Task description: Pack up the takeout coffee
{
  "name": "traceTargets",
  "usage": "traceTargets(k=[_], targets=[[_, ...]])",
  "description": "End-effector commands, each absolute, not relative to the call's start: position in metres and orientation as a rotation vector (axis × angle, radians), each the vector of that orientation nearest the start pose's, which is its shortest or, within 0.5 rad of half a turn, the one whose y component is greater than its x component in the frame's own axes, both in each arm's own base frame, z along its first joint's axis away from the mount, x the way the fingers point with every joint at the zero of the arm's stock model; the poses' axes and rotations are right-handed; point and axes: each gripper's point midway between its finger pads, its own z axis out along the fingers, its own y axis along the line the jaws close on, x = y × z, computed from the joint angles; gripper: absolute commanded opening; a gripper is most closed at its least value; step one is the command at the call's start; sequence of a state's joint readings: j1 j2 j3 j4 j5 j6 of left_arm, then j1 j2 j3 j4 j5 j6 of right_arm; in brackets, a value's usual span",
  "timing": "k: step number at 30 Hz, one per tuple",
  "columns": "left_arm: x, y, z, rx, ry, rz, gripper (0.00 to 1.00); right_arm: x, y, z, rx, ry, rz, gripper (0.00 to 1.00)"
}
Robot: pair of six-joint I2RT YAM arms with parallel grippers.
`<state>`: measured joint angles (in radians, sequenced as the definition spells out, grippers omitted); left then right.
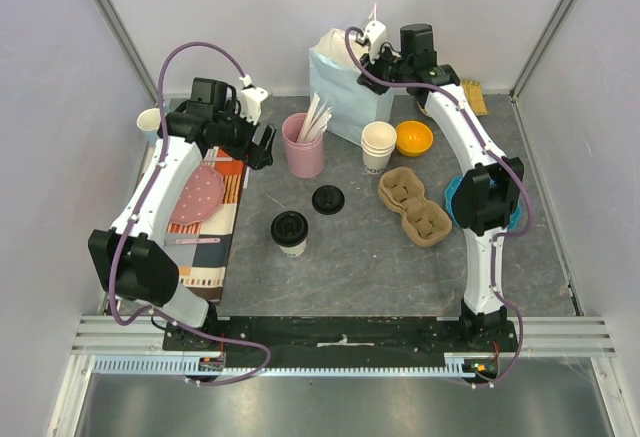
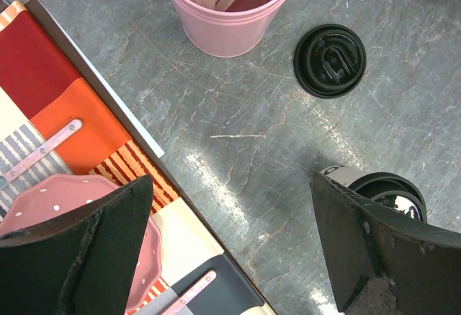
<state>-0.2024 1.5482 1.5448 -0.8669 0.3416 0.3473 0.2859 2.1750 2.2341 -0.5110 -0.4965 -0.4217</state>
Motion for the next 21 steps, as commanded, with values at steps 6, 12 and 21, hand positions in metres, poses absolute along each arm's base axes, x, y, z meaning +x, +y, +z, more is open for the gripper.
traceTargets(k=[6, 12, 21], targets=[[0.376, -0.126, 0.239, 0.843, 2.214, -0.354, 0.95, 0.556, 0.24, 0.305, -1.064, 1.584, 0.378, 0.05], [0.375, -0.126, 0.239, 0.847, 2.211, -0.356, 0.95, 0.56, 0.234, 0.324, -1.037, 1.548, 0.316, 0.0], [0.373, -0.126, 0.244, 0.843, 2.2, -0.36, 0.95, 0.568, 0.22, 0.371, -0.933, 1.444, 0.185, 0.0]])
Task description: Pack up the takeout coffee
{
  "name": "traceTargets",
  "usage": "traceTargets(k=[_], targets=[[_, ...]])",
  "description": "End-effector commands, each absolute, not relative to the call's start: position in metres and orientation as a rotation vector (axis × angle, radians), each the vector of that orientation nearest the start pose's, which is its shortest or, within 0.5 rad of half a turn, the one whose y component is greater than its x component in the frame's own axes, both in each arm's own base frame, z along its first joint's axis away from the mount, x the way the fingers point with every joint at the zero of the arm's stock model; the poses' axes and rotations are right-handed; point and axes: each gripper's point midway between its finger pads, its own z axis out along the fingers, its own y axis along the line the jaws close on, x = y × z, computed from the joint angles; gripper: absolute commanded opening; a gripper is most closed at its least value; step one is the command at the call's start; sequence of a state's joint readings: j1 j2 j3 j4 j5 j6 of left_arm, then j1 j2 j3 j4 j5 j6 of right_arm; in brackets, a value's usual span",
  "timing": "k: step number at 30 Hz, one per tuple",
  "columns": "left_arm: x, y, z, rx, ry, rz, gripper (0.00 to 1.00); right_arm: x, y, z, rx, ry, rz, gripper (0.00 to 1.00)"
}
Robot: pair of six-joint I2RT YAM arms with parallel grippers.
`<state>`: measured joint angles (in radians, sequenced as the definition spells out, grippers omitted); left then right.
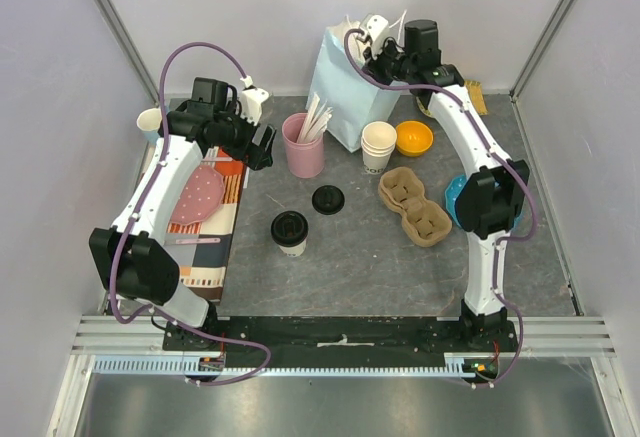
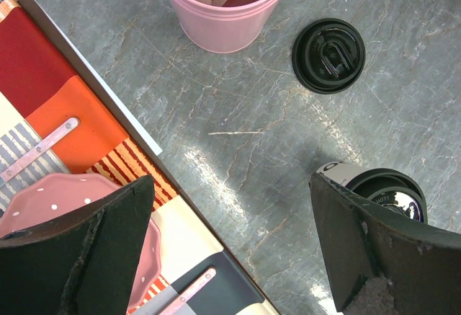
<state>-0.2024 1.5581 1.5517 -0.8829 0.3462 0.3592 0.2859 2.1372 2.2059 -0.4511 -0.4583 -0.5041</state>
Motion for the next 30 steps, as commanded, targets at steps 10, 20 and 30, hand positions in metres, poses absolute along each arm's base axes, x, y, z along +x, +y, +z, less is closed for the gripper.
traceTargets(k=[10, 20, 30], targets=[[0.371, -0.125, 0.249, 0.847, 2.184, -0.35, 0.95, 0.562, 0.204, 0.42, -0.887, 1.342, 0.063, 0.0], [0.38, -0.117, 0.257, 0.789, 2.174, -0.283, 0.95, 0.507, 0.185, 0.494, -0.854, 1.233, 0.009, 0.0], [0.371, -0.117, 0.272, 0.761, 2.133, -0.282, 0.95, 0.416, 0.172, 0.514, -0.912, 1.238, 0.052, 0.0]])
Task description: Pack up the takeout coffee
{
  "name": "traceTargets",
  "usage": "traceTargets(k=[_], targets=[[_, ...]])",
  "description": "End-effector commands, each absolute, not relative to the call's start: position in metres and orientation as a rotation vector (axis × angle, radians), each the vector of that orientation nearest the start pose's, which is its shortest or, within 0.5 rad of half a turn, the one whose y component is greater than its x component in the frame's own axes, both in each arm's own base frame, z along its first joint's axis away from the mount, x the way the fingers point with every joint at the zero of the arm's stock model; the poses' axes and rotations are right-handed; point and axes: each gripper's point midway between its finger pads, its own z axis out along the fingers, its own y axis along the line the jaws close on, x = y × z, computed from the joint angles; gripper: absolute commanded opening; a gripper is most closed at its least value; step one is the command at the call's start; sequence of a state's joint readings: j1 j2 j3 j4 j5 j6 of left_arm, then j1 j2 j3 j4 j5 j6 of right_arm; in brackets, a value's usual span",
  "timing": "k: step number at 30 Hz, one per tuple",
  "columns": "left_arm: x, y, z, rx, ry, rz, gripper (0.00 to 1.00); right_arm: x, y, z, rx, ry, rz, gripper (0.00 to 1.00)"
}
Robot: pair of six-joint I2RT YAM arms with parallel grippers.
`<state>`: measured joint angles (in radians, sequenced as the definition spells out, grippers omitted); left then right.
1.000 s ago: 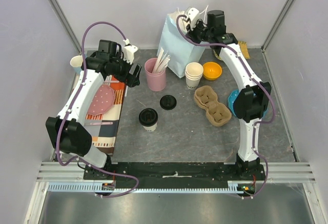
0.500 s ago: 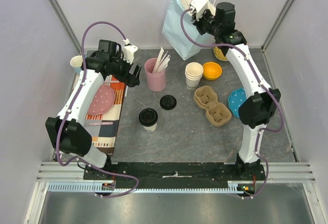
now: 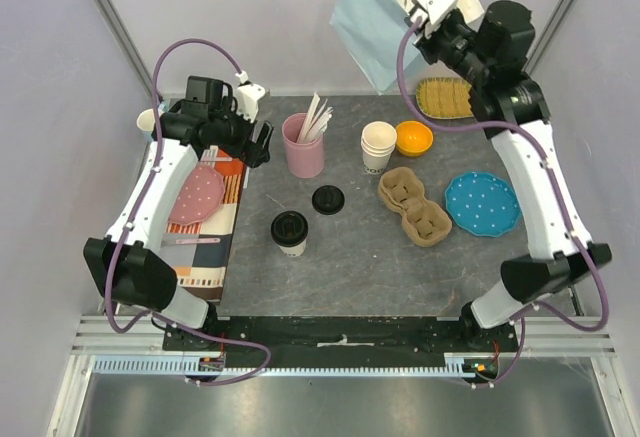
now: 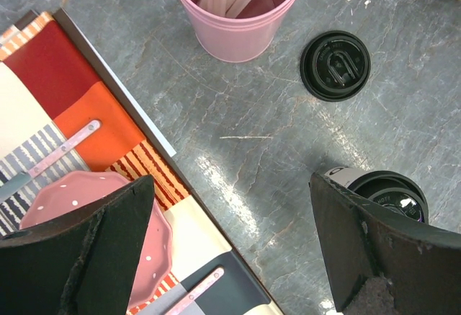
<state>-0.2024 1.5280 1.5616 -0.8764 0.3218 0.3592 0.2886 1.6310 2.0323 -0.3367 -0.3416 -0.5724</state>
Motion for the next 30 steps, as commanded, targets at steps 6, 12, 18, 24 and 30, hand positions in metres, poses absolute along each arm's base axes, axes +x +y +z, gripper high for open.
traceTargets(k=[6, 12, 18, 24, 30], targets=[[0.365, -0.116, 0.279, 0.755, 2.109, -0.284, 0.95, 0.344, 0.165, 0.505, -0.936, 1.256, 0.09, 0.0], [0.361, -0.12, 0.281, 0.745, 2.101, -0.316, 0.95, 0.289, 0.159, 0.506, -0.877, 1.302, 0.206, 0.0], [0.356, -0.125, 0.28, 0.76, 2.079, -0.357, 0.95, 0.252, 0.162, 0.462, -0.919, 1.378, 0.317, 0.0], [0.356, -0.128, 0.274, 0.766, 2.082, -0.375, 0.95, 0.216, 0.161, 0.433, -0.919, 1.515, 0.45, 0.0], [0.357, -0.13, 0.272, 0.767, 2.082, -0.387, 0.94, 0.194, 0.175, 0.391, -0.973, 1.66, 0.584, 0.0]])
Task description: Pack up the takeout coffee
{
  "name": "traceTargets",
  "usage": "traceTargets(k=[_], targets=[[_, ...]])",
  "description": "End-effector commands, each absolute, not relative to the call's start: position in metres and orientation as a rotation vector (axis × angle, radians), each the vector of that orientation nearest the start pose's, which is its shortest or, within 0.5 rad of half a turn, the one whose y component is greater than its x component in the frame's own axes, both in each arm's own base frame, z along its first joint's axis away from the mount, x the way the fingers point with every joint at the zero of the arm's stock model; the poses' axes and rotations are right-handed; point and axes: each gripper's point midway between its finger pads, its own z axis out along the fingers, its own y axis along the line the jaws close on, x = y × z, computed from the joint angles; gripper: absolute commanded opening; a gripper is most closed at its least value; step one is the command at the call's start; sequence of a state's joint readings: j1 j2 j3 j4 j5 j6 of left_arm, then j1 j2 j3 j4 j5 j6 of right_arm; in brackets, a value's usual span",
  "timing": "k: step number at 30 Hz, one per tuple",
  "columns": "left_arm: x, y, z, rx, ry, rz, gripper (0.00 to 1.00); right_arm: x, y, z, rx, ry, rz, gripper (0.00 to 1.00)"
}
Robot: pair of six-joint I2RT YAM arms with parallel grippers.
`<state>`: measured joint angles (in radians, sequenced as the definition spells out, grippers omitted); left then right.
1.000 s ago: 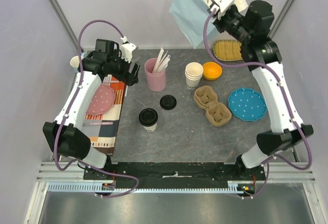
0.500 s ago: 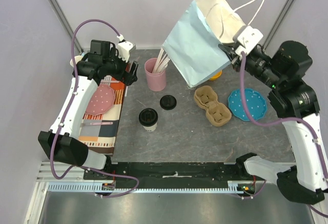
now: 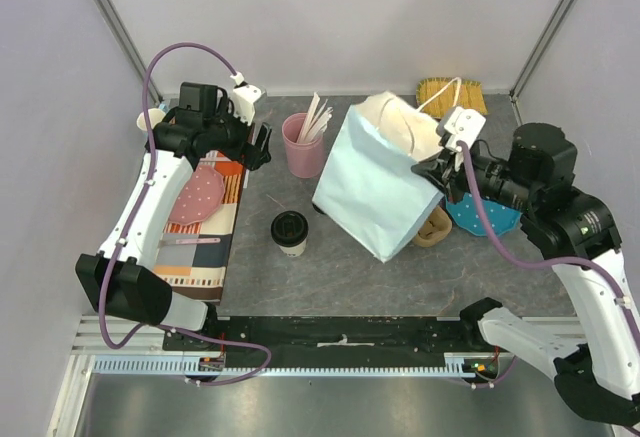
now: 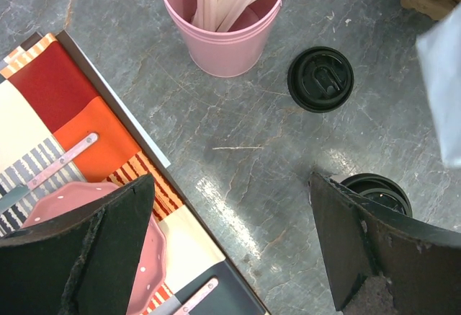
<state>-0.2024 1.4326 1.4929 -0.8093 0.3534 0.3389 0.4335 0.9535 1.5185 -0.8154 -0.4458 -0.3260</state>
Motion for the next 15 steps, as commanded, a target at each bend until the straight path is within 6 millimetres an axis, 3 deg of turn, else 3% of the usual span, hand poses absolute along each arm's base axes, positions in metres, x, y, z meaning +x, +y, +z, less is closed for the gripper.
traceTargets(k=[1, 5, 11, 15], targets=[[0.358, -0.13, 0.271, 0.769, 2.082, -0.386, 0.94, 0.191, 0.176, 0.389, -0.98, 1.674, 0.586, 0.0], [0.358, -0.131, 0.27, 0.772, 2.08, -0.389, 0.94, 0.181, 0.175, 0.381, -0.989, 1.729, 0.594, 0.0], [0.359, -0.13, 0.265, 0.781, 2.087, -0.381, 0.94, 0.179, 0.186, 0.341, -0.995, 1.903, 0.664, 0.0], [0.36, -0.13, 0.264, 0.784, 2.088, -0.384, 0.94, 0.18, 0.186, 0.341, -0.984, 1.886, 0.647, 0.0]])
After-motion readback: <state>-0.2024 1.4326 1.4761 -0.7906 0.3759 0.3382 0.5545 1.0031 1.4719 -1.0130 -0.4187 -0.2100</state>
